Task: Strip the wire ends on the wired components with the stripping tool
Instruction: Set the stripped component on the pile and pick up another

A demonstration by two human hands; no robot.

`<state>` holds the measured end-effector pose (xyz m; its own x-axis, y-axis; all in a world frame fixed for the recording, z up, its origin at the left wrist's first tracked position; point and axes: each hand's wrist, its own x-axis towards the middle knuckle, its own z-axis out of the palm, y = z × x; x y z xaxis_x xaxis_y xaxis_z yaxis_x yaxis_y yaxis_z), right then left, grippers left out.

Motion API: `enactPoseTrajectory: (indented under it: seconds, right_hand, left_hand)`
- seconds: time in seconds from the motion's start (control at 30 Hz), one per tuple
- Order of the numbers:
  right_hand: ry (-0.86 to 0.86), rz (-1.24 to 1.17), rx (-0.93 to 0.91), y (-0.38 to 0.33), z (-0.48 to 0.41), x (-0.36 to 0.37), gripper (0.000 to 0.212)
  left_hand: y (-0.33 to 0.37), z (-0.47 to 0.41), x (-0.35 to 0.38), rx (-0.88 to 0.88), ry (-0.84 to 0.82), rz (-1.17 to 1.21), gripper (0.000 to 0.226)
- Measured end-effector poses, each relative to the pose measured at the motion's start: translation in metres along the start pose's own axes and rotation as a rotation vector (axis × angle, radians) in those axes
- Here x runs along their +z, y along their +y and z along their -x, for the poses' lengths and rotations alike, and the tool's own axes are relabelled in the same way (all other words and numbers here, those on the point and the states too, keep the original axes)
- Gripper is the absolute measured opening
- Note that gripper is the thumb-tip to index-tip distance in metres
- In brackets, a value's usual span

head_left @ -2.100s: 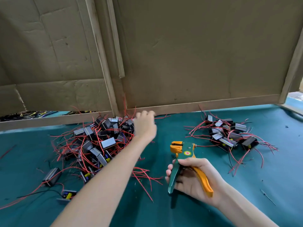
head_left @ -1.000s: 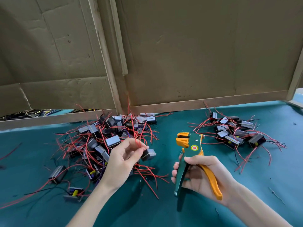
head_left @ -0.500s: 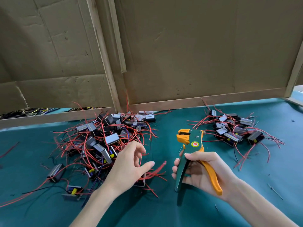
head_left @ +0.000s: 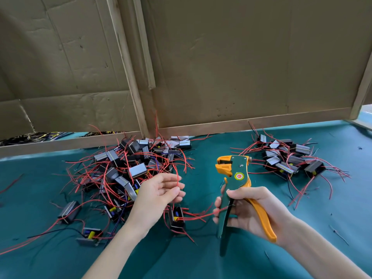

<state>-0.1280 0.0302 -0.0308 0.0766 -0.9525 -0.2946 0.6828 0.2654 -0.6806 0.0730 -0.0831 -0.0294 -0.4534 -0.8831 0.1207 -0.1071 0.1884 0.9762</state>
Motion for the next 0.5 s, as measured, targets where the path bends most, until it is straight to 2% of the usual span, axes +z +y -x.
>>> enactPoseTrajectory:
  seconds: [0.2,0.3,0.4,0.5]
  right_hand:
    - [0.0,0.059,0.006,-0.001,-0.001,-0.001,0.033]
    - [-0.003,0.135,-0.052,-0.001,0.0,-0.001,0.021]
    - [0.022,0.275,-0.185,-0.003,0.001,0.0,0.009]
    - [0.038,0.323,-0.273,-0.009,0.004,-0.001,0.011]
  left_hand:
    - [0.0,0.003,0.005,0.064,-0.017,-0.051,0.019]
    - [0.004,0.004,0.008,0.15,0.017,-0.003,0.02]
    - [0.012,0.007,0.007,0.231,0.029,0.046,0.02]
    - [0.018,0.009,0.003,0.231,0.036,0.154,0.021]
